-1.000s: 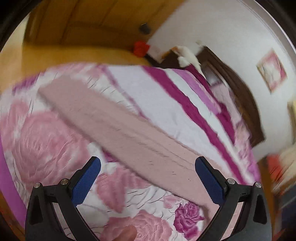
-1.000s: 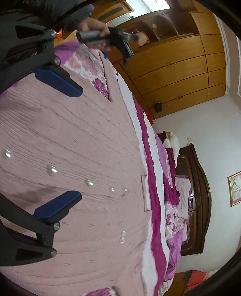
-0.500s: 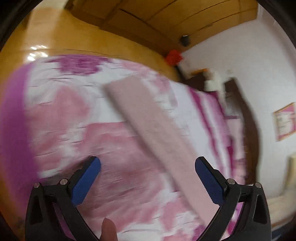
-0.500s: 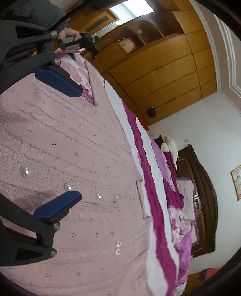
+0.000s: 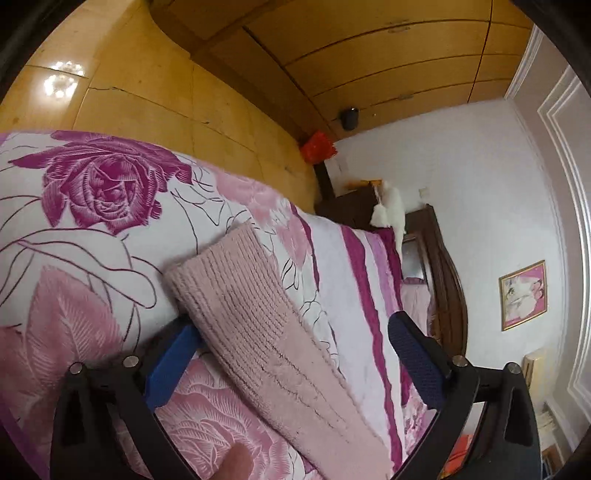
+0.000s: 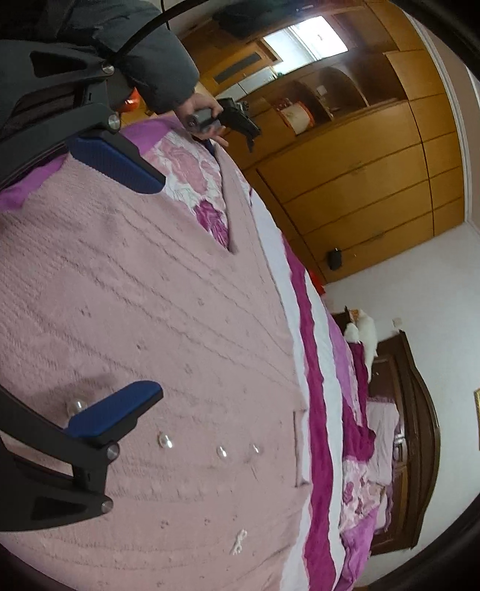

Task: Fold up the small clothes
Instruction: 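Reach the left tool to the nearest sleeve cuff and close on it, then carry the held sleeve across the cardigan body with the left tool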

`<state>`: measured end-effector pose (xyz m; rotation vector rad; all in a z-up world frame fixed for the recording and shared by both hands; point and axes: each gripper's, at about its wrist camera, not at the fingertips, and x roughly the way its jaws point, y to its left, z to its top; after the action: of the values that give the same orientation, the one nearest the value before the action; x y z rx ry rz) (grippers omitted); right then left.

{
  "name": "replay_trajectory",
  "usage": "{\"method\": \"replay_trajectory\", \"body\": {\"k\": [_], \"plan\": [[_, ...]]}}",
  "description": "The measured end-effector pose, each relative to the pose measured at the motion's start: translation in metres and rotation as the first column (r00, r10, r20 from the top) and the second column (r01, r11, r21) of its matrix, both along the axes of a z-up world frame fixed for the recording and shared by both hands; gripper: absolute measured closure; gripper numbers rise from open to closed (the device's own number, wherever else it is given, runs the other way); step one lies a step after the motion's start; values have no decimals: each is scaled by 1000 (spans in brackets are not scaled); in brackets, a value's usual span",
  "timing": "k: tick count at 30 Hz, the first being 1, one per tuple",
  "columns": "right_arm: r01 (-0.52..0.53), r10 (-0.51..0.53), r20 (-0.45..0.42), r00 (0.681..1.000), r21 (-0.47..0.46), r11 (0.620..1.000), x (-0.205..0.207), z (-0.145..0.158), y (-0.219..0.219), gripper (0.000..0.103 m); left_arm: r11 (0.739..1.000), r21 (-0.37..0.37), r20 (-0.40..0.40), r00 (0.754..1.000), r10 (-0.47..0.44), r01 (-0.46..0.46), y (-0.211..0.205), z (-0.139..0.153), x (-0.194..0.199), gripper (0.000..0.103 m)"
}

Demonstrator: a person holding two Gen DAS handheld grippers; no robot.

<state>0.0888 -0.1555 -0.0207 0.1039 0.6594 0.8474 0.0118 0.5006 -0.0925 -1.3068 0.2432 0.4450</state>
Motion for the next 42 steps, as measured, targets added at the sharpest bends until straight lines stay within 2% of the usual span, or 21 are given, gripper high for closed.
{"method": "replay_trajectory", "body": {"k": [2,5,8,10,11,12,13,14,16,19,21,24,26,29,32,34,36,38,42], "plan": [[-21,21,-3,1000,-6,1000,-1,0,5,0,1000,19,-32,999,-17,18,-1,-1,1,25],[-35,35,-13,999,1,999,-3,-2,6,0,999,33,-97,995,-22,26,-6,2,10,35],[-53,54,-17,998,47,998,-4,-5,7,0,1000,29,-100,995,-3,6,-5,1,5,44],[-69,70,-20,997,54,996,-7,-6,8,0,999,39,-136,991,14,-9,-2,-1,2,73],[-72,73,-13,997,53,996,-9,-6,7,0,999,43,-159,987,19,-12,0,-4,3,81],[-74,74,-6,997,46,996,-11,-5,7,0,999,41,-179,984,22,-14,2,-7,4,101],[-76,76,-1,997,43,996,-12,-4,6,0,999,25,-204,979,26,-21,5,-11,3,103],[-75,75,4,997,44,996,-13,-4,5,0,1000,1,-196,980,25,-25,7,-14,-1,103],[-67,67,0,998,52,996,-12,-5,4,0,999,-31,-149,988,31,-36,8,-13,-7,103],[-38,39,-16,999,44,998,-5,-4,-2,0,999,-12,-141,989,49,-51,4,-5,-11,103],[21,-22,3,1000,38,999,2,4,-12,0,999,-4,-109,993,46,-47,-1,11,-5,103],[104,-108,32,994,98,990,23,23,-45,0,995,99,-81,996,33,-25,-15,47,3,103],[146,-153,56,987,104,984,43,34,-63,0,988,152,-54,998,11,-3,-29,69,14,103],[258,-263,136,955,57,965,76,45,-93,0,982,189,6,1000,-29,28,-52,92,29,103],[360,-355,149,923,-5,933,96,48,-112,0,973,218,7,997,-74,71,-72,109,46,103],[386,-384,146,912,11,922,100,50,-121,0,960,258,-22,994,-107,109,-88,121,60,103],[387,-387,125,913,30,922,103,52,-128,0,949,285,-31,990,-136,139,-104,130,69,103],[390,-388,123,913,12,921,105,55,-126,0,940,301,-23,987,-161,160,-120,139,79,103],[441,-426,183,886,-48,896,95,61,-115,0,917,344,-21,978,-208,202,-154,151,104,103]]}}
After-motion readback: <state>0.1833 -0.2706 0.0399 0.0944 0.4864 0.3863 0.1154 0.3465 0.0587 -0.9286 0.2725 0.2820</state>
